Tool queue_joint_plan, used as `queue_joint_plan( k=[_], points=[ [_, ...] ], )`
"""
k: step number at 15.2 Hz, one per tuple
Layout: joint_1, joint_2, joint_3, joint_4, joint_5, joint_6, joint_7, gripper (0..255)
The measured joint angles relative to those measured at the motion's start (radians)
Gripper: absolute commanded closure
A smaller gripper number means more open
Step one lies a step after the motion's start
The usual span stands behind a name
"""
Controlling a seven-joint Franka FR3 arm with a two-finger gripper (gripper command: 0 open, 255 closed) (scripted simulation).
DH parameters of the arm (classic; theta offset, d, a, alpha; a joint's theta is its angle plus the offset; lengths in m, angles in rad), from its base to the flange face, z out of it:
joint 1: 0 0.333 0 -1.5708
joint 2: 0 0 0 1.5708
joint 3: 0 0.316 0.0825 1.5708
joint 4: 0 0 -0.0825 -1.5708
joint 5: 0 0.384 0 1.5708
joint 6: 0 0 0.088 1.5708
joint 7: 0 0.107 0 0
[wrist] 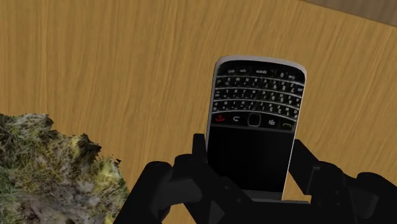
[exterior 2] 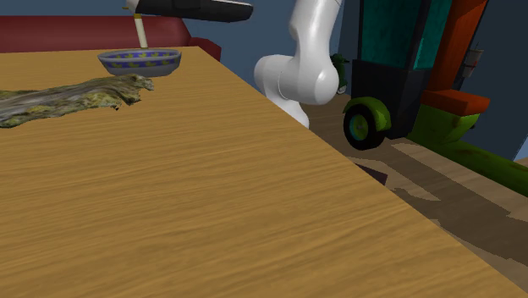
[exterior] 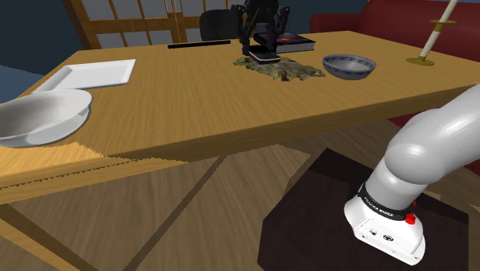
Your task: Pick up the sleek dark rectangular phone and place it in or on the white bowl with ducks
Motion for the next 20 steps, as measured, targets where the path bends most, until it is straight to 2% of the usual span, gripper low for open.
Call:
queue_joint_plan(
  k=[10,20],
  points=[
    [-0.058,-0.132,-0.198,-0.120,-0.069,-0.043,-0.245,255],
    [-0.126,-0.165,-0.397,-0.132,-0.182,-0.079,-0.488,255]
  ],
)
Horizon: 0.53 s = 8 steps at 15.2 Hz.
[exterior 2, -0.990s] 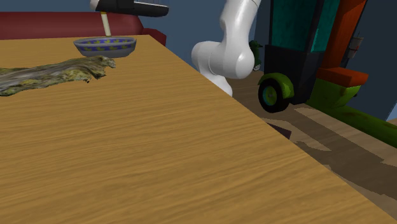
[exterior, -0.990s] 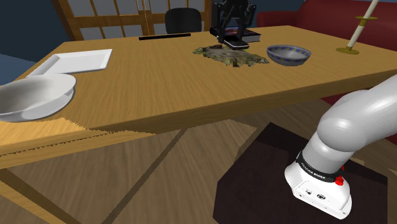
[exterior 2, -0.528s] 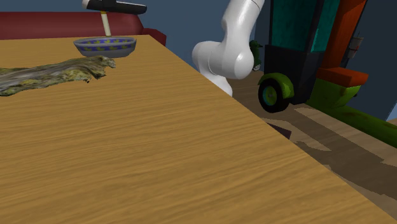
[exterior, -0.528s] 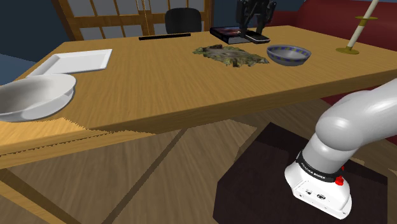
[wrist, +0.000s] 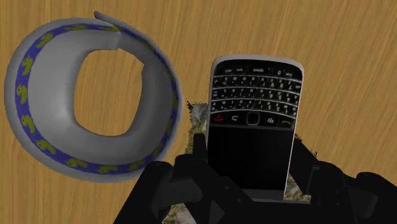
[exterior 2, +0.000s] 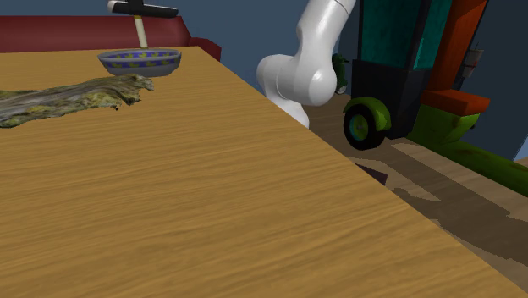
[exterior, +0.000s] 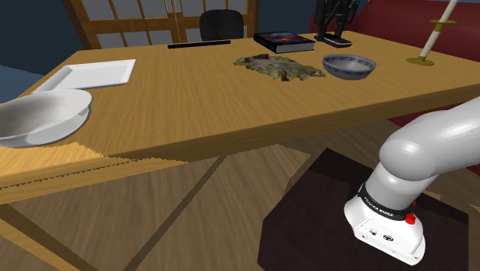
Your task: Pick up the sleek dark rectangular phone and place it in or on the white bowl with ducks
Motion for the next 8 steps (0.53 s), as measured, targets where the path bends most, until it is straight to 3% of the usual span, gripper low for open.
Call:
queue_joint_plan(
  k=[8],
  points=[
    [-0.051,0.052,-0.168,0.061,-0.088,-0.006,-0.206,255]
  ],
)
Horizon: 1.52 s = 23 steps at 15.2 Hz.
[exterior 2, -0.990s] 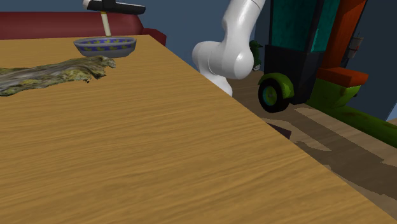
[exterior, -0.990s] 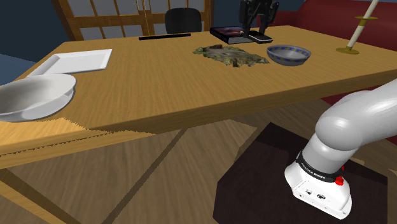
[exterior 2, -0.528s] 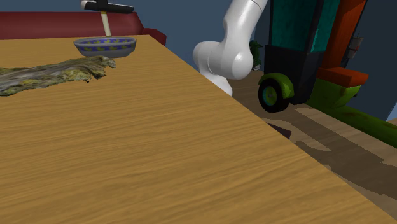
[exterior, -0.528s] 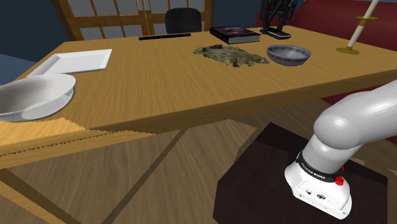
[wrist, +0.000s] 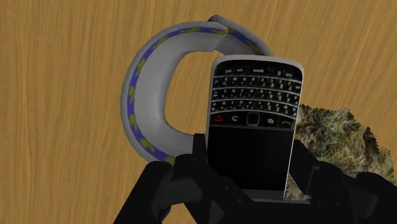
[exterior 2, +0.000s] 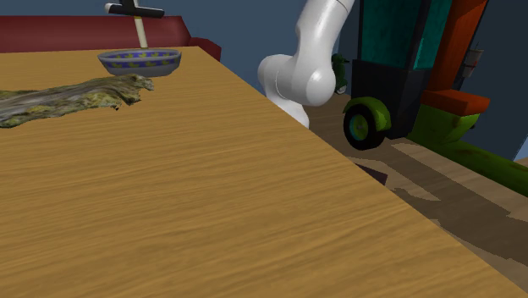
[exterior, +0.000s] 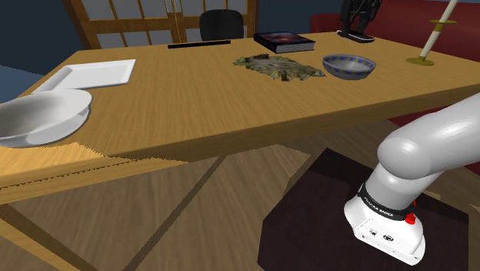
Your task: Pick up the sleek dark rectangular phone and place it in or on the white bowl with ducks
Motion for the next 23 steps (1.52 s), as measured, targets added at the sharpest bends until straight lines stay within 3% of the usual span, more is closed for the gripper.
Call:
queue_joint_plan(
  k=[4,15,21,22,23],
  points=[
    [-0.012,0.003,-0.035,-0.034,-0.019,0.038,-0.041,255],
    [-0.020,-0.026,-0.047,-0.201,-0.033,0.177,-0.041,255],
    [-0.021,-0.030,-0.047,-0.212,-0.034,0.184,-0.041,255],
    [-0.021,-0.030,-0.047,-0.212,-0.034,0.185,-0.041,0],
    [-0.021,-0.030,-0.047,-0.212,-0.034,0.185,-0.041,0]
  ],
)
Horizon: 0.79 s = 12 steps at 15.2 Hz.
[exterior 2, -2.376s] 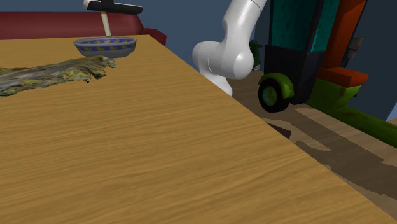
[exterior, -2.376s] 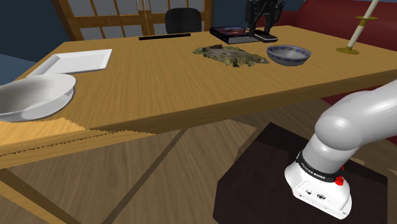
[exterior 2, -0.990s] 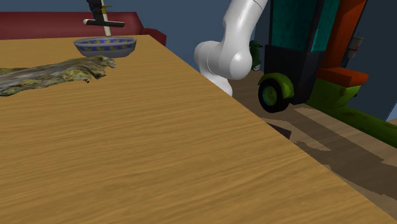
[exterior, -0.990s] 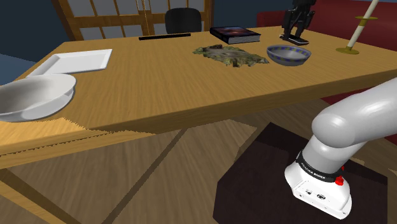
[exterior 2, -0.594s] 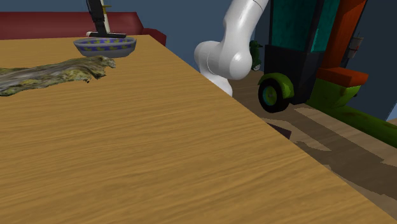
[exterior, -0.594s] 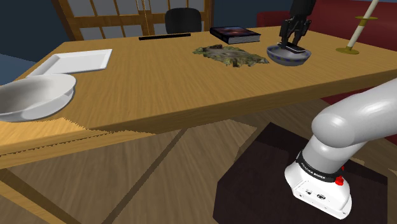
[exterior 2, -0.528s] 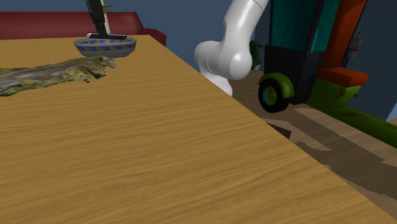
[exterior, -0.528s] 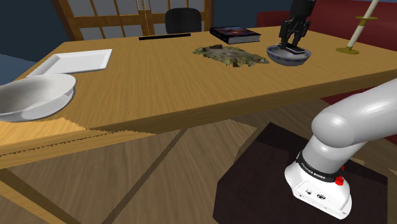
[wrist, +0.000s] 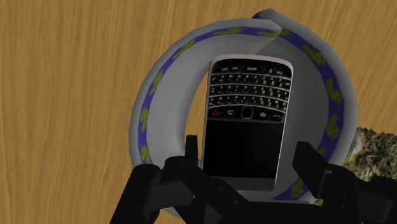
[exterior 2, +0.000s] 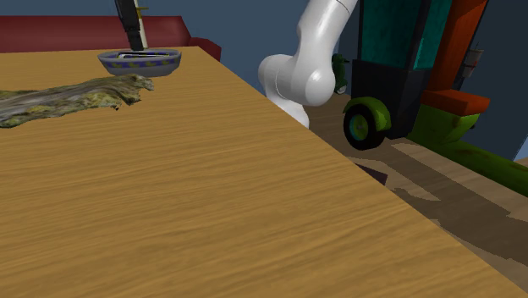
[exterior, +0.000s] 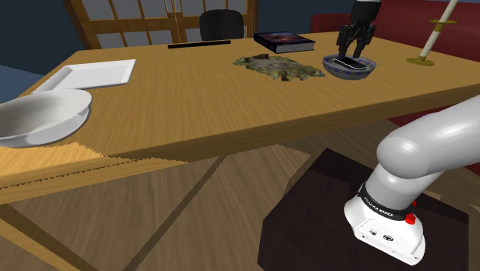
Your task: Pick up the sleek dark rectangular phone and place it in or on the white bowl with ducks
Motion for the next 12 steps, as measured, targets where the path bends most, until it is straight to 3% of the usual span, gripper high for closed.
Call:
queue_joint_plan(
  k=[5,9,12],
  points=[
    [0.000,0.000,0.000,0.000,0.000,0.000,0.000,0],
    [0.007,0.026,0.006,0.122,0.010,-0.095,-0.003,0],
    [0.007,0.031,0.005,0.149,0.011,-0.117,-0.007,0]
  ],
)
